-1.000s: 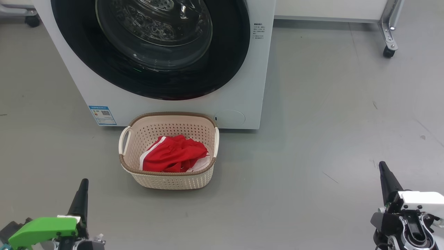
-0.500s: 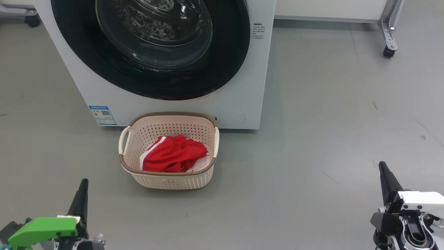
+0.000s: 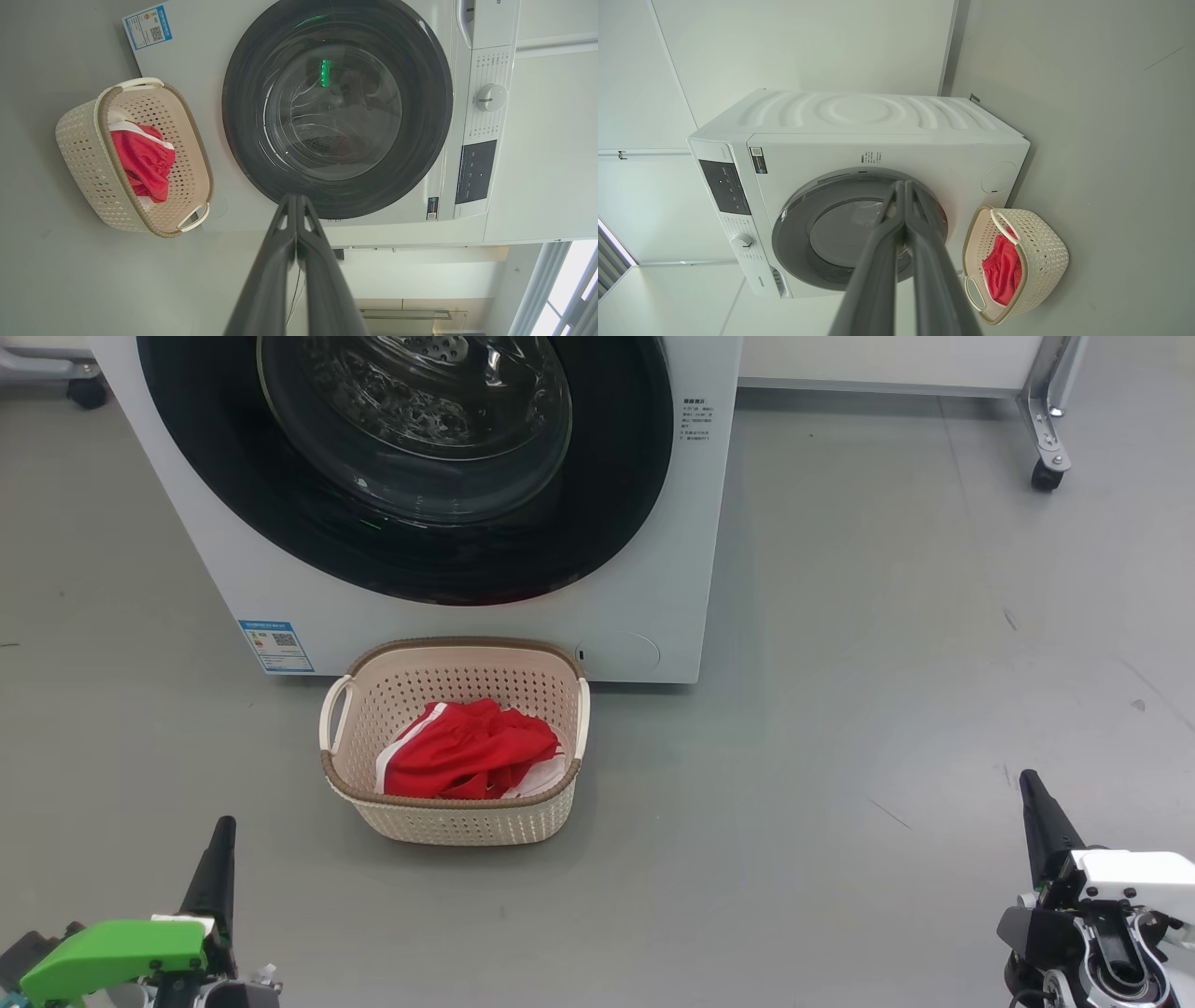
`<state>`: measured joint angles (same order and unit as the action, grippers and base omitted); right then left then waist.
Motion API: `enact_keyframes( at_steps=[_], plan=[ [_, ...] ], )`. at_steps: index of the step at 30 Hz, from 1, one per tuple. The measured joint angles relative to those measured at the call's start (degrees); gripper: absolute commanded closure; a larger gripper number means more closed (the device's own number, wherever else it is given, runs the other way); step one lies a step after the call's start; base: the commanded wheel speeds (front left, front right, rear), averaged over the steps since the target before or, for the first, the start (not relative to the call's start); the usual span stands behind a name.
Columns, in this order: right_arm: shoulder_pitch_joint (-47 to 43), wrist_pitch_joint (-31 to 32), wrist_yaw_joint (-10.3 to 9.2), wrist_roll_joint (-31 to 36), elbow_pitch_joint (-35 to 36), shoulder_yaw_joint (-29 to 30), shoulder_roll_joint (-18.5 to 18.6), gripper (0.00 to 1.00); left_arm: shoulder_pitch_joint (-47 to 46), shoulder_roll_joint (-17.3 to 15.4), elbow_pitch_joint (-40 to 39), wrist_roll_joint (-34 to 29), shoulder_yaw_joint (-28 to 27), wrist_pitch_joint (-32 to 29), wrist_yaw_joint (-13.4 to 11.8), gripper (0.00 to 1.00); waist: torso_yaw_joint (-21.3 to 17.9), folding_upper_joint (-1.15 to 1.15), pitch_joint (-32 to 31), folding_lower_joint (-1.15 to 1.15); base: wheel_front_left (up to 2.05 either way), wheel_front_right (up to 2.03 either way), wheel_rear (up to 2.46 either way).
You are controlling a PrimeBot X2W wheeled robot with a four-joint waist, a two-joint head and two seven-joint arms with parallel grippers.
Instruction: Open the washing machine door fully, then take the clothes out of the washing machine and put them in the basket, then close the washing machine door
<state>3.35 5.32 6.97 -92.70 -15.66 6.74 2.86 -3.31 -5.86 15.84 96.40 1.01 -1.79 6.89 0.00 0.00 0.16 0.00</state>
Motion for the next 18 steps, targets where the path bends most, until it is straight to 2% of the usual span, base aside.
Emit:
enact_keyframes(
  at_steps=[18],
  plan=[
    [0.0, 0.0, 0.0, 0.0, 0.0, 0.02, -0.01, 1.0, -0.01, 0.04, -0.02, 0.0, -0.19, -0.19, 0.01, 1.0, 0.0, 0.0, 0.01, 0.0, 0.0, 0.0, 0.0]
  ],
)
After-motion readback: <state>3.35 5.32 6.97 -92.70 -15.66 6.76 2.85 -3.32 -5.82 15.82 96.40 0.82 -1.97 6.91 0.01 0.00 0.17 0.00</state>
